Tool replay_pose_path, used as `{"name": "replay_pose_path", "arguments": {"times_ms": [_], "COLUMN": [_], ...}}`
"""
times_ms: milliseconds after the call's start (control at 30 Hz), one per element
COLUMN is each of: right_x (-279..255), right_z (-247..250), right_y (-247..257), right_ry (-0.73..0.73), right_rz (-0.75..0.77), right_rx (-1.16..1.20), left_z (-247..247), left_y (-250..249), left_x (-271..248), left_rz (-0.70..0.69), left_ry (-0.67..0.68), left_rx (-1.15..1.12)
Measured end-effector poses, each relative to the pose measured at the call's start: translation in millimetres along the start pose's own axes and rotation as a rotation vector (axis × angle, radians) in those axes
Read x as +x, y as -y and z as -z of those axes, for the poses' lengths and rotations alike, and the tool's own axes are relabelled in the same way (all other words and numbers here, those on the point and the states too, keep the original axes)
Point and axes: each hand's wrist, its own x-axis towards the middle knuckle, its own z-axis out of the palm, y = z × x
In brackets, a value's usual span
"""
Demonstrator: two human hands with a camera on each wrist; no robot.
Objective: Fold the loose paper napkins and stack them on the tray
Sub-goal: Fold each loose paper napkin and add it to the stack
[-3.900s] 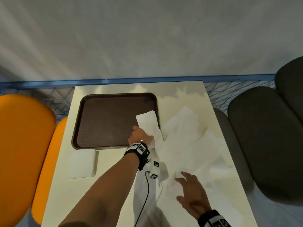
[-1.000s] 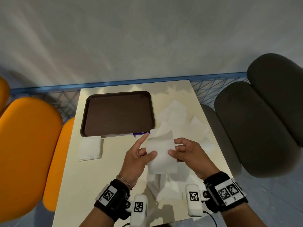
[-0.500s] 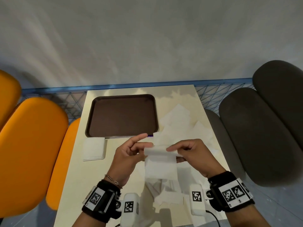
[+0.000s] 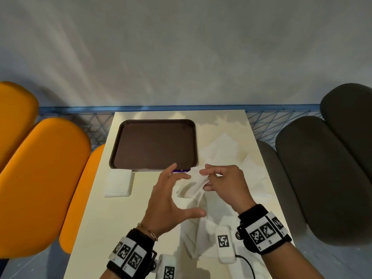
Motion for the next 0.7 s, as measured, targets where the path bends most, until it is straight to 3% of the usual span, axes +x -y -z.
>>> {"name": "replay_pose_path", "arguments": {"times_ms": [67, 167, 267, 433, 533, 700], "right_x": [1, 4, 7, 8, 9, 7], "right_z": [0, 2, 8, 23, 31, 47], "right_y": [5, 11, 13, 12, 11, 12], "right_ry": [0.011, 0.037, 0.082, 0.228, 0.296, 0.338], "right_rz": [-0.007, -0.028, -0.062, -0.097, -0.051, 0.306], "right_rx": [-0.038, -0.061, -0.065, -0.114, -0.128, -0.227], "left_z": [-8, -18, -22, -26, -24, -5], "left_y": [-6, -7, -1, 1, -7, -26], "left_x": [1, 4, 5, 7, 7, 8], "left_rz": [-0.128, -0.266, -0.308, -0.307, -0.152, 0.249], "left_ry": [-0.005, -0.131, -0.222, -0.24, -0.24, -0.191], "left_rx": [0.131, 0.264, 0.364, 0.351, 0.167, -0.25]}}
